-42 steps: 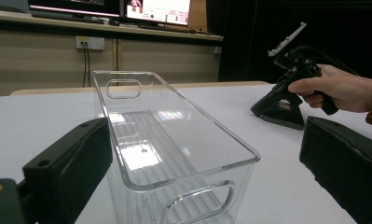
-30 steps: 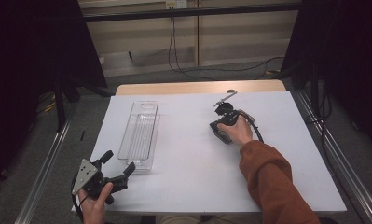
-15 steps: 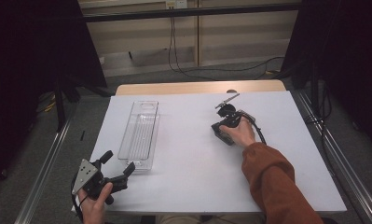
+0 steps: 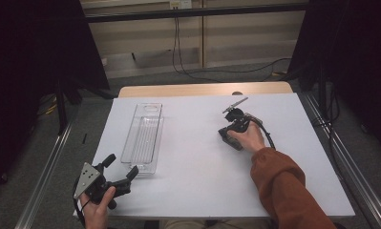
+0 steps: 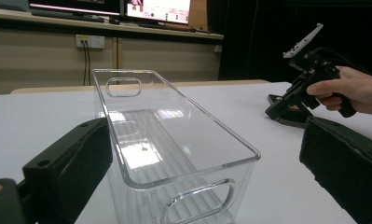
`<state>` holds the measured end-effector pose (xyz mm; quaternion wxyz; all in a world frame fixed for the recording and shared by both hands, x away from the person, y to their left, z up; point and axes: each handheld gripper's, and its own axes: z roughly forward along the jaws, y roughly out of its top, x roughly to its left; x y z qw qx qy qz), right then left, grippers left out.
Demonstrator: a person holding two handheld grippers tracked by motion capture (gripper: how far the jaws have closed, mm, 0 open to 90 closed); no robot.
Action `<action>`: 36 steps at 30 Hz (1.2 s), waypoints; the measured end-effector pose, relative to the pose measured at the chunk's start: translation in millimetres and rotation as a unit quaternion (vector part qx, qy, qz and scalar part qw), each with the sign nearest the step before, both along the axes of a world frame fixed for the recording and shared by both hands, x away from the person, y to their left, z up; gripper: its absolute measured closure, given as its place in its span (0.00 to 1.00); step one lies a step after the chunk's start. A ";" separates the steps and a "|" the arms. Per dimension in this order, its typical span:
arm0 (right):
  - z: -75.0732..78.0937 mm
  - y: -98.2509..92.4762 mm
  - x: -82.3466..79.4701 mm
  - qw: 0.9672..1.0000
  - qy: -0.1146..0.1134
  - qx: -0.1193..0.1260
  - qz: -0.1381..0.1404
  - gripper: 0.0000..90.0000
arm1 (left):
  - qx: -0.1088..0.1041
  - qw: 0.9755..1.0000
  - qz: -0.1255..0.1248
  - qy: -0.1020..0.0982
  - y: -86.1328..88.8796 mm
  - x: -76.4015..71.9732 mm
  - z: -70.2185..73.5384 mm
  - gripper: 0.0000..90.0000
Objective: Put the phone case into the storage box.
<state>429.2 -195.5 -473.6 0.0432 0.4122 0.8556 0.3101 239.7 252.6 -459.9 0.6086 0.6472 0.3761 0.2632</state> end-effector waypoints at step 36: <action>-2.7 -21.1 -27.8 1.000 -0.007 0.023 0.007 1.00 | -0.001 1.000 0.001 -0.001 -0.3 -0.3 0.2 0.03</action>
